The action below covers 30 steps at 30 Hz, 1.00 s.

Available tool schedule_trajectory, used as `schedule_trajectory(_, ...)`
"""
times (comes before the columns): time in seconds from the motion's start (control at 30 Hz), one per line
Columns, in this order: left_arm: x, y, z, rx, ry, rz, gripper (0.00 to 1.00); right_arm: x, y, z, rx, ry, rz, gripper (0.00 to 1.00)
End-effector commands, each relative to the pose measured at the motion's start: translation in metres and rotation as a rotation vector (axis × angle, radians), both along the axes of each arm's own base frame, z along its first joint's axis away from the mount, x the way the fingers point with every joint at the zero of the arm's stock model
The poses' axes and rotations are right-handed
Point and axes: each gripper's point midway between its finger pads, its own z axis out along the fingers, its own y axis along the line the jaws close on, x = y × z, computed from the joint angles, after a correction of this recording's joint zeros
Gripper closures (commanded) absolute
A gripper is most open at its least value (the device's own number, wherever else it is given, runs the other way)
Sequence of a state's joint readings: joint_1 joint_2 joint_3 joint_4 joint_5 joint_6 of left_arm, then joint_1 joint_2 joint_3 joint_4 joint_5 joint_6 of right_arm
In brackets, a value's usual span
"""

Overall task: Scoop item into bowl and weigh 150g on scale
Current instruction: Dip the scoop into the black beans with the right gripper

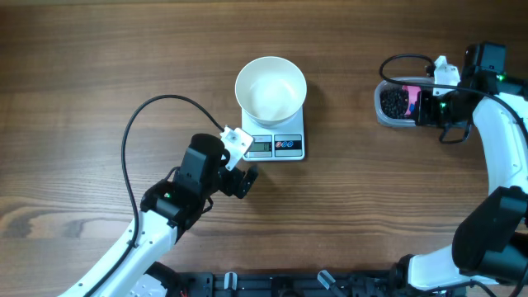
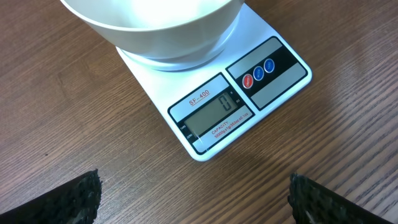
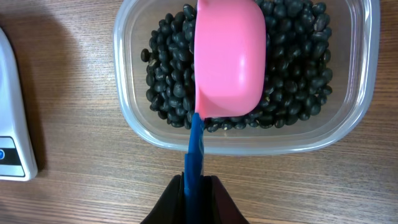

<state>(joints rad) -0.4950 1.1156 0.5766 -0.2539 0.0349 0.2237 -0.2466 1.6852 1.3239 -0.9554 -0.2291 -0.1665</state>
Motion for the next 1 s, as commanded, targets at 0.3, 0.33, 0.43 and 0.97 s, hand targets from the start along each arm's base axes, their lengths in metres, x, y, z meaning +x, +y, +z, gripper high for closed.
schedule_trajectory(0.3,0.001,0.004,-0.002,0.009,0.0,0.01,0.0,-0.007,0.016,-0.023,0.088,0.041,0.012,0.96)
schedule_trajectory(0.33,0.001,0.004,-0.002,0.009,0.0,0.01,0.0,-0.006,0.019,-0.022,0.107,0.034,0.018,0.96)
schedule_trajectory(0.43,0.001,0.004,-0.002,0.009,0.0,0.01,0.0,-0.004,0.025,-0.02,0.141,0.021,0.028,0.96)
schedule_trajectory(0.97,0.001,0.004,-0.002,0.009,0.0,0.01,0.0,-0.01,0.014,0.003,0.364,-0.049,-0.029,0.96)
